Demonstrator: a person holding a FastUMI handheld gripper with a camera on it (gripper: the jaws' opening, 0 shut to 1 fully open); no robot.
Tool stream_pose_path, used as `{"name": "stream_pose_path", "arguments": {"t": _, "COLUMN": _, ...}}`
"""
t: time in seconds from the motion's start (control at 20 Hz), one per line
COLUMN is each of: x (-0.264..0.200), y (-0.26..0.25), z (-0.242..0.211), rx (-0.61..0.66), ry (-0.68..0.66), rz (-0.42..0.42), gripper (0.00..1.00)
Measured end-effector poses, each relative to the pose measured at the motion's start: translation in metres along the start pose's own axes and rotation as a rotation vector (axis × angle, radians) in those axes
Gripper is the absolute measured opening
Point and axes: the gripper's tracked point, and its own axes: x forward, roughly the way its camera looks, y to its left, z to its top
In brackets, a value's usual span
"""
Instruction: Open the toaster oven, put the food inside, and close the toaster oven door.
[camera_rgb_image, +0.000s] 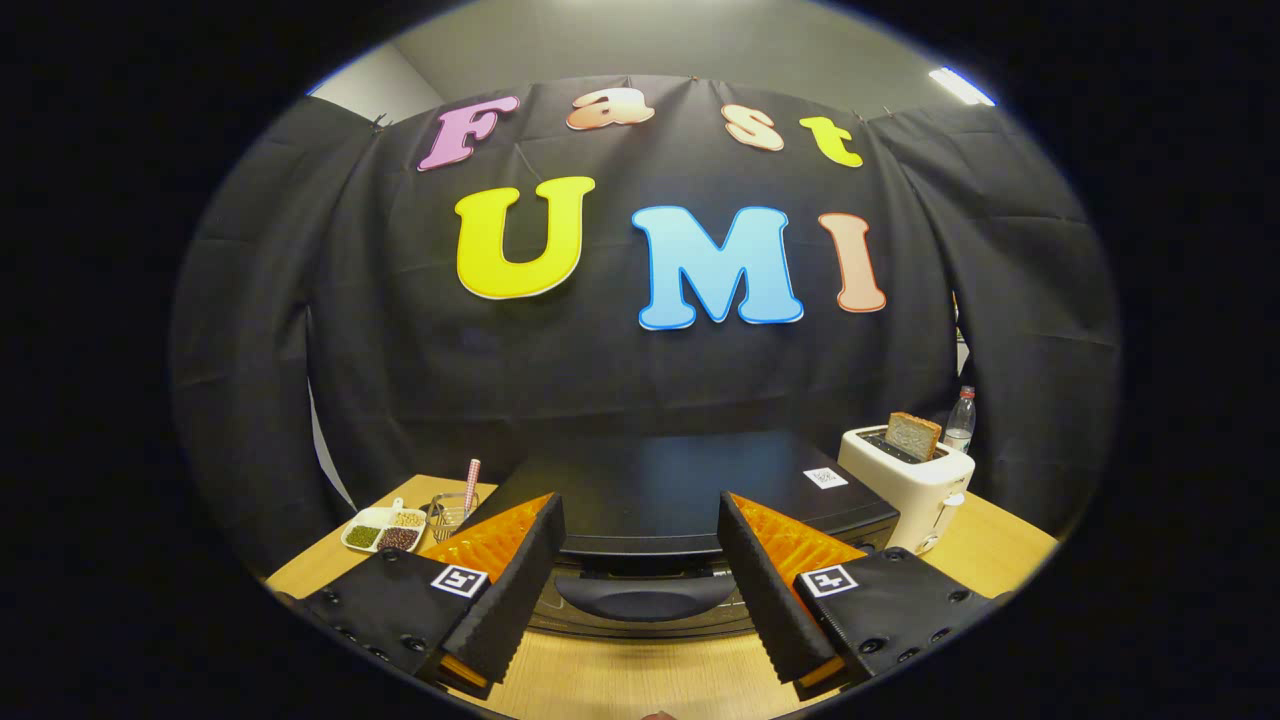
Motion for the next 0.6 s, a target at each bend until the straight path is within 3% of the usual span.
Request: {"name": "stream_pose_path", "arguments": {"t": 0.6, "x": 0.018, "y": -0.008, "z": -0.04, "rx": -0.018, "ry": 0.078, "rz": -0.034, "gripper": 0.98}}
